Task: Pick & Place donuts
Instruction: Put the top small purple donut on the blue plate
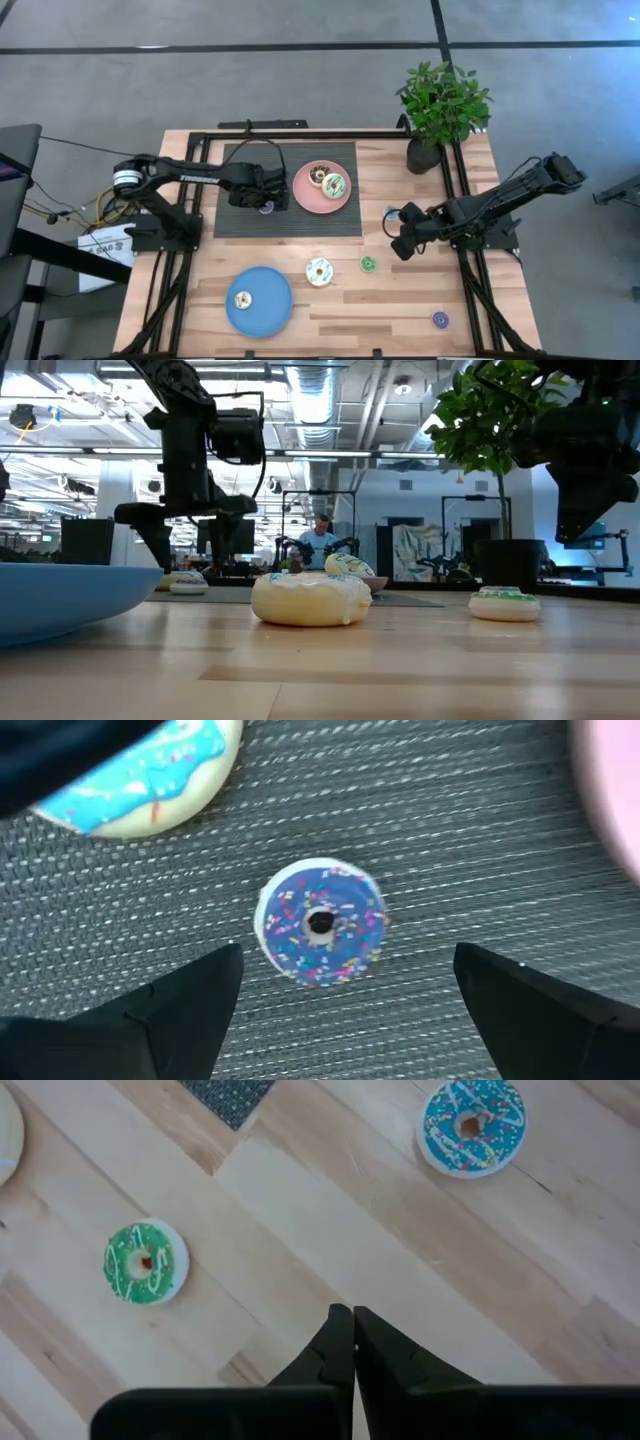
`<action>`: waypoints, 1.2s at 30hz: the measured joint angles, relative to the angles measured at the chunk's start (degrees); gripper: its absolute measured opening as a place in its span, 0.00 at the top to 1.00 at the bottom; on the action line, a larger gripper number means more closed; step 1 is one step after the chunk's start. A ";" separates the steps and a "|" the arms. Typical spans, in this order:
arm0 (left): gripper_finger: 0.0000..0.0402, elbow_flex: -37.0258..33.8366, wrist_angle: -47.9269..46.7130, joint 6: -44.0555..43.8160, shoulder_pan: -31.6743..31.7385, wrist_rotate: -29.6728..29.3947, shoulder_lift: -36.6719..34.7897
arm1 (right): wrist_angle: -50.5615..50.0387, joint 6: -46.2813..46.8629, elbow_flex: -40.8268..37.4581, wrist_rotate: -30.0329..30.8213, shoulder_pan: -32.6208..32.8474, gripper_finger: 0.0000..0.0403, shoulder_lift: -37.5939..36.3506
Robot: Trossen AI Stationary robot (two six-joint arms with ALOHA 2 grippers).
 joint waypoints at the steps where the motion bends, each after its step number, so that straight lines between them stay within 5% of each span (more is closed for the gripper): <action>1: 0.11 0.00 0.11 -0.06 0.00 0.00 0.67 | 0.02 -0.43 0.00 0.00 0.00 1.00 0.00; 36: 0.16 -0.07 2.93 -2.89 0.33 -3.08 4.60 | 0.92 -2.07 0.00 0.00 0.00 1.00 0.02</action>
